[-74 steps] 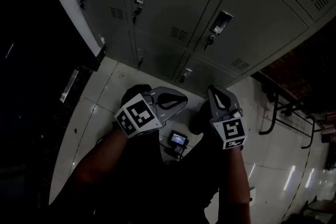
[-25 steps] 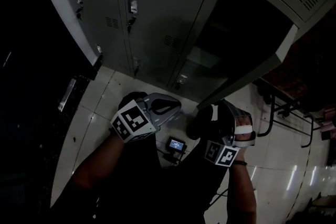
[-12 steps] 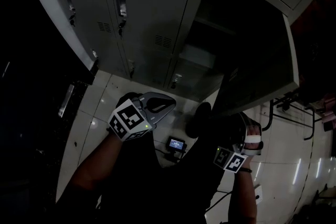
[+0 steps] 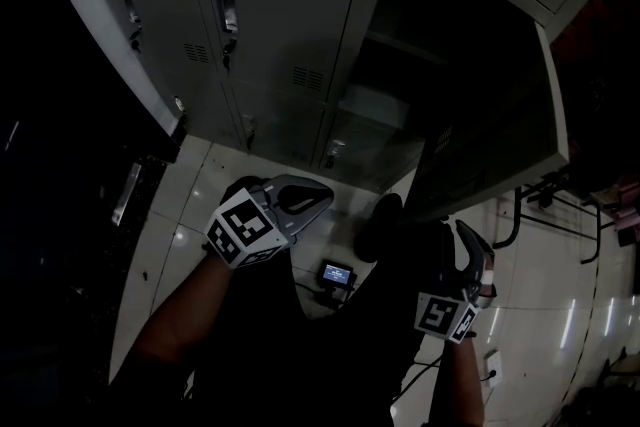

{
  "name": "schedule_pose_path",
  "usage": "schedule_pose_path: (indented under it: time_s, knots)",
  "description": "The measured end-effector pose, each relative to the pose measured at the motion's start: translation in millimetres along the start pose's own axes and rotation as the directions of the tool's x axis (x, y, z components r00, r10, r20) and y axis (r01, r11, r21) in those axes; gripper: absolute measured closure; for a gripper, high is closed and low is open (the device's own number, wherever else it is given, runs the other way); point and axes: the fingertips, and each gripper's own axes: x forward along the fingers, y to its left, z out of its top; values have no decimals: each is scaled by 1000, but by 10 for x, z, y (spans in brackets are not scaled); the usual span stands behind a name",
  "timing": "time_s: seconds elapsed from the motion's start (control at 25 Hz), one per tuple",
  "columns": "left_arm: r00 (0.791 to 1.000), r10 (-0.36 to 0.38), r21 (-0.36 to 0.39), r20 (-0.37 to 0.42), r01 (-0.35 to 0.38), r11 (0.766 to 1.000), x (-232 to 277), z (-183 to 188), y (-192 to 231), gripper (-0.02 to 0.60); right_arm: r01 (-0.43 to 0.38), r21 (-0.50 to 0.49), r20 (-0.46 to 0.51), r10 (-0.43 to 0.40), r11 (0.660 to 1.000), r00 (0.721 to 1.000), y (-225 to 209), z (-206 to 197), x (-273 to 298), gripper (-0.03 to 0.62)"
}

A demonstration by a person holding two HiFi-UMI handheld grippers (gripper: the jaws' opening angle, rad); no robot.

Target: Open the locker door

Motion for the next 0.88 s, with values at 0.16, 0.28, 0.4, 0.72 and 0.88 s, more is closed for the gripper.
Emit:
schedule_pose_path:
  time_s: [0.16, 0.28, 0.4, 0.72, 0.88]
  knots:
    - [1000, 1, -1, 0, -1, 1000, -5, -1, 3, 569, -182, 249, 174, 141, 951, 975, 135, 325, -59, 592]
    - [1000, -4, 0, -1, 4, 1000, 5, -4, -12, 569, -339, 342, 298, 241, 876, 924, 301, 582, -16, 592]
    - [1000, -11, 1, 1, 11, 1000, -1, 0, -26, 569, -461, 453, 371, 308, 763, 876, 453, 708, 70, 592]
    - [1000, -10, 1, -5, 10, 1000, -18, -15, -20, 569, -543, 555, 418, 354, 630, 837, 570, 660, 172, 594]
    - [1000, -10, 5, -12, 11, 1000, 3, -19, -29, 569, -537, 562, 406, 355, 629, 842, 579, 633, 185, 594]
